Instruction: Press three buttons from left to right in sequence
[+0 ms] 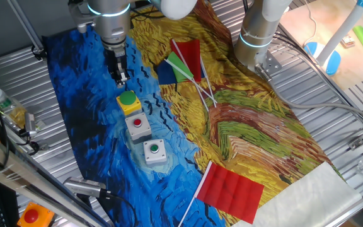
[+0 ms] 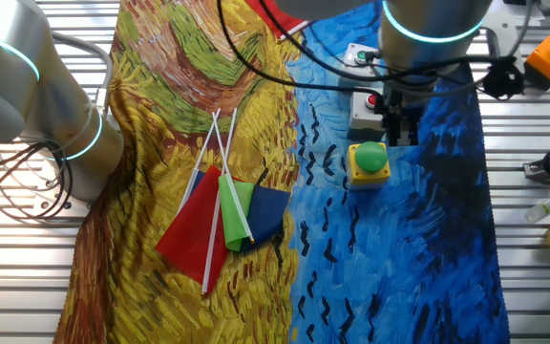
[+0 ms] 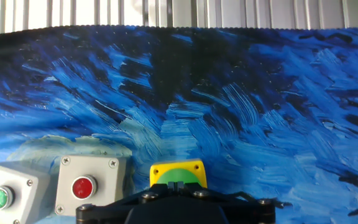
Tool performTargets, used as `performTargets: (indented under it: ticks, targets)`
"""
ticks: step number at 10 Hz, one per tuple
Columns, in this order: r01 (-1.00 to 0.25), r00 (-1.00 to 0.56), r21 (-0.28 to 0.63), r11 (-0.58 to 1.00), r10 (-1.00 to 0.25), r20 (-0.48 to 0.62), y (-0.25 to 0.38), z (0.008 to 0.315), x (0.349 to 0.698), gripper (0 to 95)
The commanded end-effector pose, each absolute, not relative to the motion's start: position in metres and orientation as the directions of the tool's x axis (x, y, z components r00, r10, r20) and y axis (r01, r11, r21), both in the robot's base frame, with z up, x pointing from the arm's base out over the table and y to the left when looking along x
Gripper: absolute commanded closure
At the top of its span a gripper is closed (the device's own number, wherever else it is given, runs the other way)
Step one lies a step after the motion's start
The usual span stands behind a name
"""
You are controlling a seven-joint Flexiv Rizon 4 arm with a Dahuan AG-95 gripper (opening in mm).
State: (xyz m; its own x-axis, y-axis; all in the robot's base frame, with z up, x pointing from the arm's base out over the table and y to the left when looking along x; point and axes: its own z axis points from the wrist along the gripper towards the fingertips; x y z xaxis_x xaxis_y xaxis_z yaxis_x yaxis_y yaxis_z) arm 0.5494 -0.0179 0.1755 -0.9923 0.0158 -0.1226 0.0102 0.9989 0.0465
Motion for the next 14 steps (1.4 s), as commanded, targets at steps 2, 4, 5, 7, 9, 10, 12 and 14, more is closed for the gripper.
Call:
performTargets:
  ticks: [2,4,5,7,9,10,12,14]
  targets:
    - [0.011,-0.993,0.050,0.999,0.017,-0.121,-0.0177,0.1757,0.5524,95.0]
    - [0.027,-0.993,0.053,0.998,0.033,-0.117,-0.0179,0.1758,0.5533,95.0]
    - [0.040,-0.992,0.050,0.998,0.046,-0.116,-0.0179,0.1758,0.5533,95.0]
    - [0.045,-0.992,0.026,0.999,0.048,-0.119,-0.0179,0.1758,0.5533,95.0]
    - [0.044,-0.991,0.014,0.999,0.046,-0.122,-0.0179,0.1758,0.5533,95.0]
    - [0.042,-0.992,0.010,0.999,0.043,-0.122,-0.0179,0.1758,0.5533,95.0]
    - [0.041,-0.992,0.007,0.999,0.042,-0.119,-0.0179,0.1758,0.5533,95.0]
    - [0.032,-0.992,0.001,0.999,0.032,-0.120,-0.0179,0.1758,0.5533,95.0]
